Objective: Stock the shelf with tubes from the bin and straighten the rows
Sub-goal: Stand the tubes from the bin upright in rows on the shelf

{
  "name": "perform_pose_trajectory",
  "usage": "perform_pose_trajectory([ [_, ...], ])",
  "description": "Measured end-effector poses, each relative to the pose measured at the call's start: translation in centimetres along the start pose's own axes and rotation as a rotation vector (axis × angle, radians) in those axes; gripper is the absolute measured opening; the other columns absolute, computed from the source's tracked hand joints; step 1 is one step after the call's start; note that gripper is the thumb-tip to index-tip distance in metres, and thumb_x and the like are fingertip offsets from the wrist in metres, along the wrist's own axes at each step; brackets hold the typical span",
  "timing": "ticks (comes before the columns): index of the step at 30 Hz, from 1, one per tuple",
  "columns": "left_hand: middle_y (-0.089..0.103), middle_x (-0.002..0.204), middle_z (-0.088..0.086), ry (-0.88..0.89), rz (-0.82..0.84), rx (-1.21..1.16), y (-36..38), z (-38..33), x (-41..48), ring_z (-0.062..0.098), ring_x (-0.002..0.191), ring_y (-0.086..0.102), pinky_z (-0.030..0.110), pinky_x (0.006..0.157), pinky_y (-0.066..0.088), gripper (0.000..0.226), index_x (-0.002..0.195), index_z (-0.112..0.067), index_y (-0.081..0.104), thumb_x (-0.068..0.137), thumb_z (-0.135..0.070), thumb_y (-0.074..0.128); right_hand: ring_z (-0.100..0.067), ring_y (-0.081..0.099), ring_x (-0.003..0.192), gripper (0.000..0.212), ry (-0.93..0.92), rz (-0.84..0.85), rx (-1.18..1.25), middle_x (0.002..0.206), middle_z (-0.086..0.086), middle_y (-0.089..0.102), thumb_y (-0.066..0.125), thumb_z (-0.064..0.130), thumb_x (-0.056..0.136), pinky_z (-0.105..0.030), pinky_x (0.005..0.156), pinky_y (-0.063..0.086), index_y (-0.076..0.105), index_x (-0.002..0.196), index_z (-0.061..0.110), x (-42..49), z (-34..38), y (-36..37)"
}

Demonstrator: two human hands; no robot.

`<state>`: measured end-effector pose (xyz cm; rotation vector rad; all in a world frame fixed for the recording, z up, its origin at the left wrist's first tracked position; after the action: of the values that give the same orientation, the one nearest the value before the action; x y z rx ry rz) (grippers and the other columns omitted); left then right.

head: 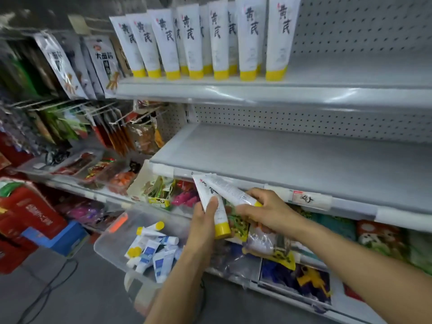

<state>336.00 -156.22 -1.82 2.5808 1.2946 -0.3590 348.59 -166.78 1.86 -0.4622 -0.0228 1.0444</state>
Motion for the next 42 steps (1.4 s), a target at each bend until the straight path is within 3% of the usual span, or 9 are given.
perform_pose_trajectory([
  [3,0.065,0.113,0.013,0.127,0.023,0.079,3.0,-3.6,-2.0,0.032,0.098,0.067,0.054,0.079,0.057,0.045,0.124,-0.024,0.051,0.088,-0.052,0.055,-0.009,0.061,0.064,0.033,-0.077,-0.080,-0.007,0.090,-0.004,0.067,0.072,0.029,0.083,-0.028,0.053,0.050,0.060,0.111,0.017,-1.9,2.5,-3.2],
  [5,0.066,0.112,0.010,0.191,0.047,0.132,4.7,-5.8,-2.8,0.030,0.099,0.066,0.055,0.084,0.055,0.052,0.121,-0.027,0.050,0.080,-0.059,0.055,-0.011,0.060,0.074,0.043,-0.112,-0.146,-0.047,0.097,-0.002,0.065,0.079,0.032,0.077,-0.027,0.059,0.051,0.056,0.110,0.019,-2.7,3.9,-4.9],
  [9,0.063,0.107,0.009,0.273,0.132,0.223,7.3,-9.5,-3.7,0.025,0.087,0.064,0.040,0.068,0.052,0.024,0.114,-0.023,0.045,0.096,-0.039,0.044,-0.009,0.052,0.061,0.042,-0.145,-0.248,-0.018,0.086,0.001,0.060,0.078,0.034,0.076,-0.022,0.051,0.039,0.051,0.104,0.021,-4.3,5.7,-8.3],
  [12,0.056,0.108,0.011,0.363,0.185,0.269,8.8,-11.9,-3.9,0.025,0.085,0.059,0.040,0.065,0.051,0.025,0.121,-0.019,0.040,0.097,-0.023,0.035,-0.012,0.048,0.062,0.022,-0.217,-0.331,0.051,0.080,-0.002,0.057,0.066,0.030,0.087,-0.025,0.055,0.038,0.057,0.101,0.015,-5.1,7.5,-11.1],
  [16,0.053,0.113,0.004,0.491,0.188,0.314,10.3,-14.9,-3.6,0.026,0.094,0.060,0.039,0.068,0.055,0.033,0.130,-0.025,0.033,0.098,-0.018,0.036,-0.010,0.044,0.061,0.023,-0.327,-0.546,0.113,0.074,0.000,0.051,0.055,0.030,0.095,-0.024,0.059,0.036,0.063,0.097,0.009,-5.0,10.8,-15.0],
  [20,0.050,0.119,-0.003,0.600,0.191,0.333,10.9,-17.1,-2.9,0.003,0.089,0.053,0.010,0.055,0.050,0.039,0.138,-0.024,0.030,0.101,-0.022,0.043,-0.011,0.048,0.072,0.023,-0.370,-0.601,0.117,0.084,0.003,0.055,0.058,0.036,0.093,-0.024,0.061,0.037,0.058,0.107,0.017,-3.1,13.3,-18.9],
  [27,0.054,0.103,-0.007,0.689,0.159,0.300,13.1,-20.2,-0.9,0.002,0.081,0.056,0.029,0.068,0.054,0.048,0.140,-0.027,0.031,0.097,-0.024,0.053,-0.016,0.060,0.095,0.042,-0.329,-0.662,0.029,0.112,-0.001,0.064,0.070,0.017,0.086,-0.026,0.077,0.046,0.055,0.124,0.014,2.1,15.5,-23.0],
  [36,0.054,0.103,-0.015,0.746,0.177,0.321,13.4,-21.4,2.0,0.003,0.090,0.057,0.007,0.058,0.045,0.049,0.137,-0.033,0.031,0.095,-0.031,0.056,-0.030,0.058,0.115,0.050,-0.147,-0.710,-0.305,0.127,-0.013,0.060,0.073,0.017,0.082,-0.037,0.093,0.048,0.051,0.126,0.006,8.6,14.8,-25.2],
  [42,0.055,0.117,-0.006,0.754,0.185,0.288,13.1,-21.8,3.6,0.007,0.097,0.058,0.012,0.065,0.044,0.052,0.140,-0.031,0.030,0.095,-0.029,0.056,-0.029,0.058,0.116,0.053,-0.158,-0.713,-0.344,0.129,-0.011,0.060,0.073,0.019,0.082,-0.036,0.096,0.048,0.051,0.128,0.006,10.3,14.6,-26.0],
])
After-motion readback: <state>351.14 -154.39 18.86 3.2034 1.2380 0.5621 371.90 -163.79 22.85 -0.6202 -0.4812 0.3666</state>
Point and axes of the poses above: each hand's wrist, its own x-axis towards the middle knuckle, its own y-axis out of the palm, z = x × y, the point moved 1 cm from there along x, towards the middle knuckle
